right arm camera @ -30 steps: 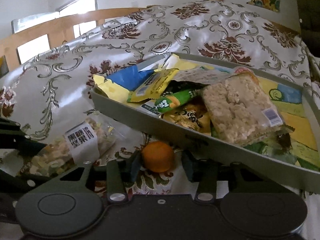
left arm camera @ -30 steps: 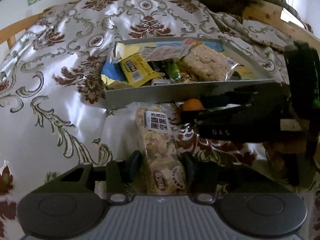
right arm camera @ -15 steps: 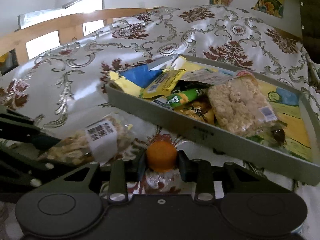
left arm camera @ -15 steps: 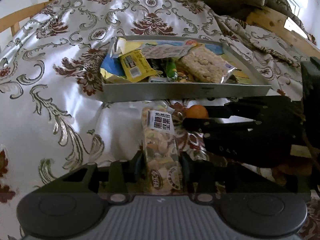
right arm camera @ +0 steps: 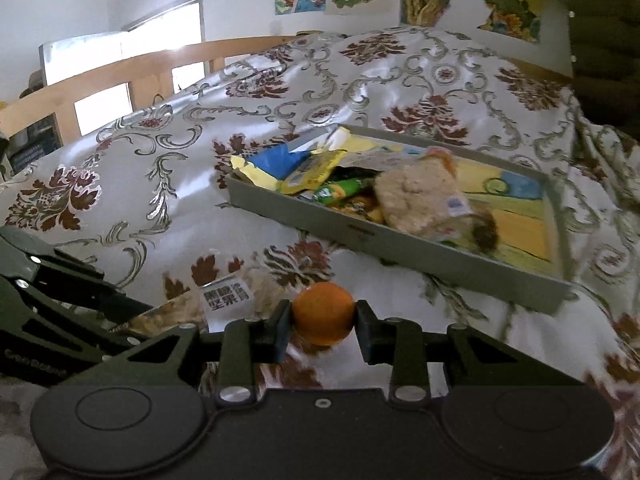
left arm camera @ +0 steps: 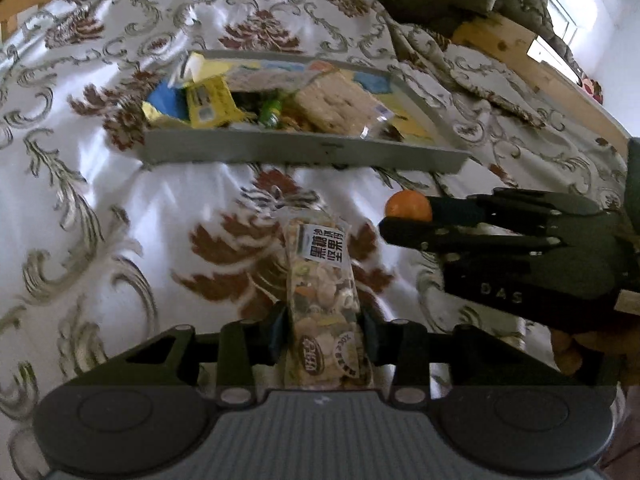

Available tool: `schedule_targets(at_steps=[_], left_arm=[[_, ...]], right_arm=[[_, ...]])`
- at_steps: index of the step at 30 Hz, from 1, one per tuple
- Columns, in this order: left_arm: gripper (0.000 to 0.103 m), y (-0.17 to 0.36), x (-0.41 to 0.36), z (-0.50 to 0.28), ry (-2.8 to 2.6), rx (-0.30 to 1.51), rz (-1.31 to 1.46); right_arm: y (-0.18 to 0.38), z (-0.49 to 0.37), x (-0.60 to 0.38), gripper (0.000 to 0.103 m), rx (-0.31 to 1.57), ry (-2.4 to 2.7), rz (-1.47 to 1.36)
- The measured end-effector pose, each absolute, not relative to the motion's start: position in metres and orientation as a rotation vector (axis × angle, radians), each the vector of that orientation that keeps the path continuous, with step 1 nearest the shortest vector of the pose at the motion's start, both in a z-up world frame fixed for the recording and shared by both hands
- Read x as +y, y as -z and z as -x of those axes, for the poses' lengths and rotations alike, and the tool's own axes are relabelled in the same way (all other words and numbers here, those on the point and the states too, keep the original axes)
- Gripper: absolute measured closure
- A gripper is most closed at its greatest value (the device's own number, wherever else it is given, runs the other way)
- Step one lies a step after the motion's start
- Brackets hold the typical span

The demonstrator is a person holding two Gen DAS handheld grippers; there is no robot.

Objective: Organize snacks
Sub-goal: 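Carry the nut-mix bag and orange over the tray with both tools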

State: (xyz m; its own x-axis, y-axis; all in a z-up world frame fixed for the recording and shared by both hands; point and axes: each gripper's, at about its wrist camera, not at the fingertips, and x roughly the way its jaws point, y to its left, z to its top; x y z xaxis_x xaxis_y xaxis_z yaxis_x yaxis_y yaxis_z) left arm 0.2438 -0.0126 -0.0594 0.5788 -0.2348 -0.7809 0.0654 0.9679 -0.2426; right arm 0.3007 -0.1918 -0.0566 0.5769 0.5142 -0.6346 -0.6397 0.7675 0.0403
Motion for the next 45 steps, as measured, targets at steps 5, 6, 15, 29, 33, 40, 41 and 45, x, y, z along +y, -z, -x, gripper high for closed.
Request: schedule_targets(at_steps=[5, 6, 15, 29, 33, 40, 41, 45], left_arm=[[0.06, 0.054, -0.022, -0.239, 0.186, 0.941, 0.219], [0.06, 0.052, -0.025, -0.239, 0.188, 0.937, 0.22], [0.06, 0.02, -0.038, -0.267, 0.184, 0.84, 0.203], [0.06, -0.005, -0.071, -0.371, 0.148, 0.685, 0.218], [0.06, -0.007, -0.083, -0.398, 0.134, 0.65, 0.207], [0.06, 0.007, -0.095, -0.434, 0.123, 0.668, 0.194], [0.06, 0.009, -0.095, -0.437, 0.121, 0.674, 0.193], [0.06, 0.018, -0.098, -0.448, 0.116, 0.684, 0.176]], right_arm=[[0.052, -0.29, -0.215, 0.068, 0.65, -0.648, 0.164], [0.052, -0.289, -0.219, 0.068, 0.644, -0.639, 0.138], [0.046, -0.307, -0.243, 0.068, 0.579, -0.583, -0.007], [0.037, -0.375, -0.279, 0.068, 0.441, -0.466, -0.08], [0.041, -0.4, -0.285, 0.068, 0.44, -0.452, -0.117], [0.052, -0.426, -0.292, 0.067, 0.431, -0.429, -0.158], [0.055, -0.429, -0.293, 0.067, 0.435, -0.427, -0.161], [0.061, -0.435, -0.294, 0.067, 0.443, -0.419, -0.158]])
